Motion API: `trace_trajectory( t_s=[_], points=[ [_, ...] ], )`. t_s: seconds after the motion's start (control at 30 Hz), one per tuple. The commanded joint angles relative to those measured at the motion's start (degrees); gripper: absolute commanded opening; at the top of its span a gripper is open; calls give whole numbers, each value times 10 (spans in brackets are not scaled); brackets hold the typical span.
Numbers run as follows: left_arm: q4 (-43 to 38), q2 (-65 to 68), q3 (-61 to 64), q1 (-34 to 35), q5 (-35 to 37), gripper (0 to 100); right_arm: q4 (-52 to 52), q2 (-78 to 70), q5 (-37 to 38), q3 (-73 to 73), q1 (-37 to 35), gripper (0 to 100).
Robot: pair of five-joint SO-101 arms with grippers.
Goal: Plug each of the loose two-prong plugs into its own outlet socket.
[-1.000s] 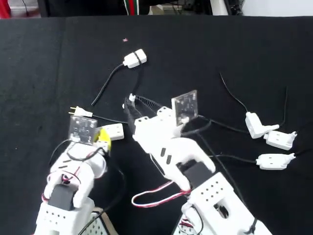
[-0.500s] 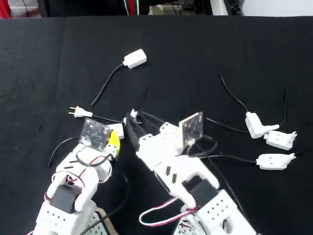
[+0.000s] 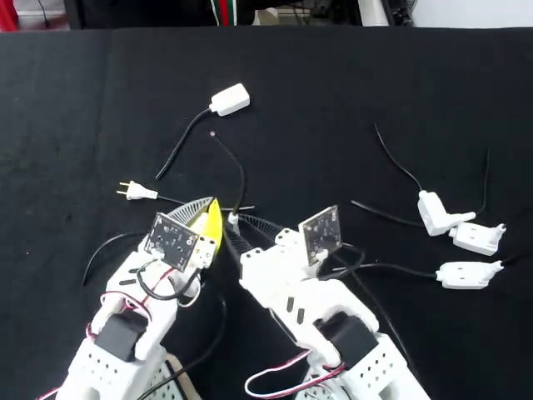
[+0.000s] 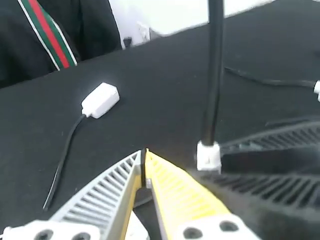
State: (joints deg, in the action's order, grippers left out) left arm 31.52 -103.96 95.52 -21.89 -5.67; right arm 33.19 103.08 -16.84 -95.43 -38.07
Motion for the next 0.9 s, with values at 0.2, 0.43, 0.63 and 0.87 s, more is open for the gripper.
trace_trajectory(
  t_s=[0.2,0.43,0.63,0.87],
  points=[
    [-18,-3,0,38,11,30,-98,88,4,45,29,12],
    [57,-3,0,4,11,30,-140,88,0,45,28,12],
    [40,-3,17,-19,11,30,-113,88,-28,51,28,12],
    [-37,-3,18,-17,12,30,-44,92,-29,63,4,12]
  ],
)
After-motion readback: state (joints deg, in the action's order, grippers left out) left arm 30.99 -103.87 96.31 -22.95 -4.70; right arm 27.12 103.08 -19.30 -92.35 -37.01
